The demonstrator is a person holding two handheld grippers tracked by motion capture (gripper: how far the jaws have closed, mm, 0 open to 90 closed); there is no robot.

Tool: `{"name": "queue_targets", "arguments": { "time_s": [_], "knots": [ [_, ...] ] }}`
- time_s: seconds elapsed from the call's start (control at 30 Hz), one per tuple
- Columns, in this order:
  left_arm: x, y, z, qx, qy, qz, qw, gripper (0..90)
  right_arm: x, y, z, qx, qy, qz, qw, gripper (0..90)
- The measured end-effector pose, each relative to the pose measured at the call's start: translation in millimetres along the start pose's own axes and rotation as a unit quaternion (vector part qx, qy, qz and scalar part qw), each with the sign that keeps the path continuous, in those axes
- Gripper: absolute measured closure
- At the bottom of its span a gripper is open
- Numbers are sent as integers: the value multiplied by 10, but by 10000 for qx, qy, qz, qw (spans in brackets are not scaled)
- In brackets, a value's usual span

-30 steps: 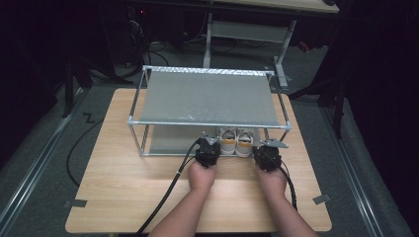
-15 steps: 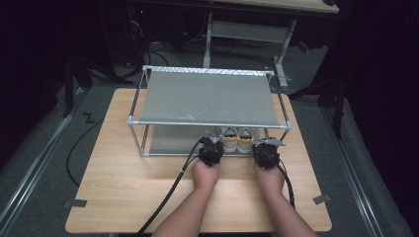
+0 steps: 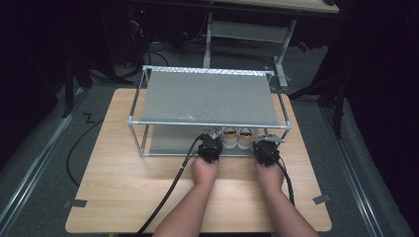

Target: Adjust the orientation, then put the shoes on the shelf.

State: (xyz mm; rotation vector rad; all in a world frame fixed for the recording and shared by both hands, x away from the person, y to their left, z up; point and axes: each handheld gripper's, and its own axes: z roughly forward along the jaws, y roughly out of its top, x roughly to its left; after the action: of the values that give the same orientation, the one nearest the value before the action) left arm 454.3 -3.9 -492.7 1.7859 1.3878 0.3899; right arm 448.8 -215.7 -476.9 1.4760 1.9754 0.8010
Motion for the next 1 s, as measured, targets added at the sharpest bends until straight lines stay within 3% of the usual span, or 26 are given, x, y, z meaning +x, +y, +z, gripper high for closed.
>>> {"name": "queue_targets", "arguments": {
  "time_s": [0.1,0.23,0.43,0.53,0.57,0.67,0.8,0.9,1.0],
  "knots": [
    [69,-28,-131,-83,9,117,9999,878,-2,-18,-107,-55,74,47,9999,900],
    [162,-101,-278,-107,50,247,9996,878,-23,-68,-234,-129,104,-67,9998,900],
    [218,-200,-403,-65,74,300,9995,869,-21,-157,-340,-102,130,-189,9997,900],
    [220,-233,-478,-50,-43,411,9991,896,-4,-193,-384,-63,153,-256,9995,900],
    [217,-253,-529,-26,-74,535,9985,896,1,-200,-399,-72,161,-274,9995,900],
    [280,-299,-711,-41,-161,601,9981,894,22,-230,-497,-93,226,-374,9990,900],
    [535,-377,-1086,-35,-109,696,9975,859,-5,-295,-654,-88,333,-369,9987,900],
    [865,-446,-1511,-100,22,594,9982,786,-49,-384,-778,-19,323,-460,9984,900],
    [1138,-534,-1831,-89,240,674,9974,714,-138,-492,-892,52,309,-469,9984,900]
  ]
}}
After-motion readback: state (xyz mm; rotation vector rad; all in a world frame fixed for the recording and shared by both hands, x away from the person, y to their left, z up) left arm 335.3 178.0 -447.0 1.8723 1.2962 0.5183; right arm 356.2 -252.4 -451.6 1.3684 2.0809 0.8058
